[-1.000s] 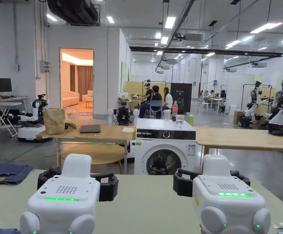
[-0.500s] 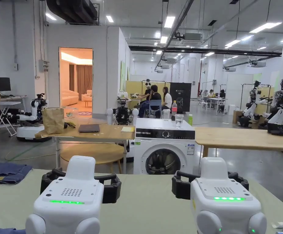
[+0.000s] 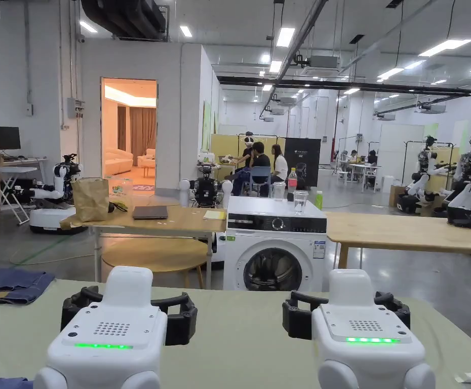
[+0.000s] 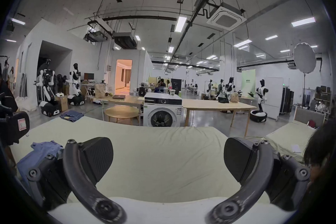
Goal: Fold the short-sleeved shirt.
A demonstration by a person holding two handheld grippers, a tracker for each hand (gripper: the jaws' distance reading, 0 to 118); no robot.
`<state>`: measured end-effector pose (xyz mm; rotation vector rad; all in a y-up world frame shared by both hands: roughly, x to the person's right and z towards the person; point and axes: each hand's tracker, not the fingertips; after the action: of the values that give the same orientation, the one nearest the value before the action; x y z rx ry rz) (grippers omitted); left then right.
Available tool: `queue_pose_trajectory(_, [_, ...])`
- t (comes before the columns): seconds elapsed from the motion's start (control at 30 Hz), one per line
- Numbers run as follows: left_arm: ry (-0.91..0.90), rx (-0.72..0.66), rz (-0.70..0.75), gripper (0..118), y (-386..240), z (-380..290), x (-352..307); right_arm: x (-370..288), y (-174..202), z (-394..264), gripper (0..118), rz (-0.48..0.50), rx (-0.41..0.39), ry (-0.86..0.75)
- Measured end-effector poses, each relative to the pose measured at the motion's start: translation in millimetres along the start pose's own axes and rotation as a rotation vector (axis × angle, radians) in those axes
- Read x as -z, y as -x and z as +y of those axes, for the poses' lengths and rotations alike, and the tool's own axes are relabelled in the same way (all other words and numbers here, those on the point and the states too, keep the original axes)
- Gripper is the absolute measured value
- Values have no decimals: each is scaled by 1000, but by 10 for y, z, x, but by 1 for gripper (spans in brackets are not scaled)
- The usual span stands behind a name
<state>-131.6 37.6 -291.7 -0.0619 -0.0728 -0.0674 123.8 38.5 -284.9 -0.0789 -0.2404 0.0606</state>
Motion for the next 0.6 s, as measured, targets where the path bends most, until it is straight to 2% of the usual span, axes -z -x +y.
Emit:
queue_pose_trajectory(0.1, [-1,-23,-6,118,34,2,-1,-11,-44,20,118,61,51,12])
queue_pose_trajectory(0.23, [1,-43,3,118,51,-3,-1,-14,-92,39,118,62,103,8])
queue_pose_trajectory(0.43, [26,-126,-22,112,127,11,27,-17,-83,25,118,57,98,13])
queue_pose_trajectory(0.6, [16,-85,-3,111,85,-7,7,-42,-78,24,118,12,63,-19])
